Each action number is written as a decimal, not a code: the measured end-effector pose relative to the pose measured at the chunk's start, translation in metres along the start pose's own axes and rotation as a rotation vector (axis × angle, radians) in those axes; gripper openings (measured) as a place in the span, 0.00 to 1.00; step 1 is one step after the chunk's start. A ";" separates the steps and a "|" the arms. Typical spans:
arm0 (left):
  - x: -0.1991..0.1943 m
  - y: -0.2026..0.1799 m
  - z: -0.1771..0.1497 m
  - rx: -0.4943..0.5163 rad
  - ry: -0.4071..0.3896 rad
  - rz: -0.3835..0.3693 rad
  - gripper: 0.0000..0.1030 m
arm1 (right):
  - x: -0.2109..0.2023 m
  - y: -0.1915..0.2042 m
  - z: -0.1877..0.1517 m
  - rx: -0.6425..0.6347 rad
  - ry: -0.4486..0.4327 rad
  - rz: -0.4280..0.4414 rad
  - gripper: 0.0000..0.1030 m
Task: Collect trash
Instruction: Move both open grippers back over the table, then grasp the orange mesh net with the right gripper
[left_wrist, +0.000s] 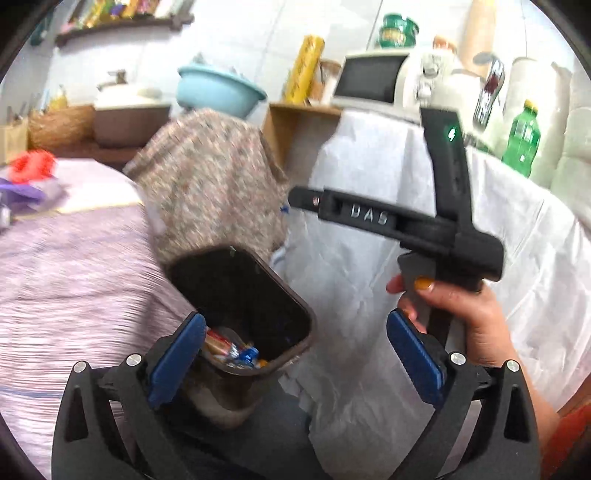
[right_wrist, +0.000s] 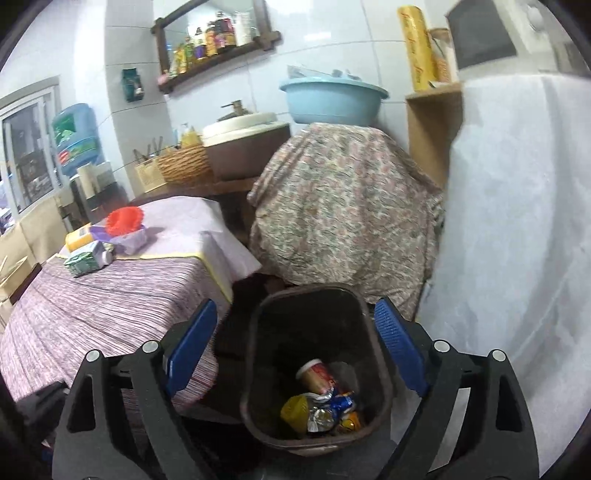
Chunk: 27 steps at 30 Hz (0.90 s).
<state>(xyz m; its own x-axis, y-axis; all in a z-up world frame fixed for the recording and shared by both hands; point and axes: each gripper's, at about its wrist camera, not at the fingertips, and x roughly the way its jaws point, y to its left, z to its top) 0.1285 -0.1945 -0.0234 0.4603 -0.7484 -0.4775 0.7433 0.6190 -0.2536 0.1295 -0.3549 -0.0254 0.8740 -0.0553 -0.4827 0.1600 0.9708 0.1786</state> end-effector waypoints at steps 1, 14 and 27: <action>-0.011 0.004 0.002 0.006 -0.019 0.025 0.94 | -0.001 0.006 0.002 -0.001 -0.005 0.022 0.85; -0.113 0.095 0.006 0.019 -0.051 0.301 0.94 | 0.026 0.121 0.023 -0.116 0.039 0.309 0.85; -0.154 0.233 0.023 0.004 0.033 0.540 0.95 | 0.102 0.263 0.064 -0.330 0.086 0.394 0.85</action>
<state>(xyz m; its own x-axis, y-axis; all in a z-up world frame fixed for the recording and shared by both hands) 0.2415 0.0595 0.0102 0.7622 -0.3160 -0.5650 0.4069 0.9126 0.0386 0.2897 -0.1198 0.0274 0.7956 0.3354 -0.5045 -0.3388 0.9367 0.0883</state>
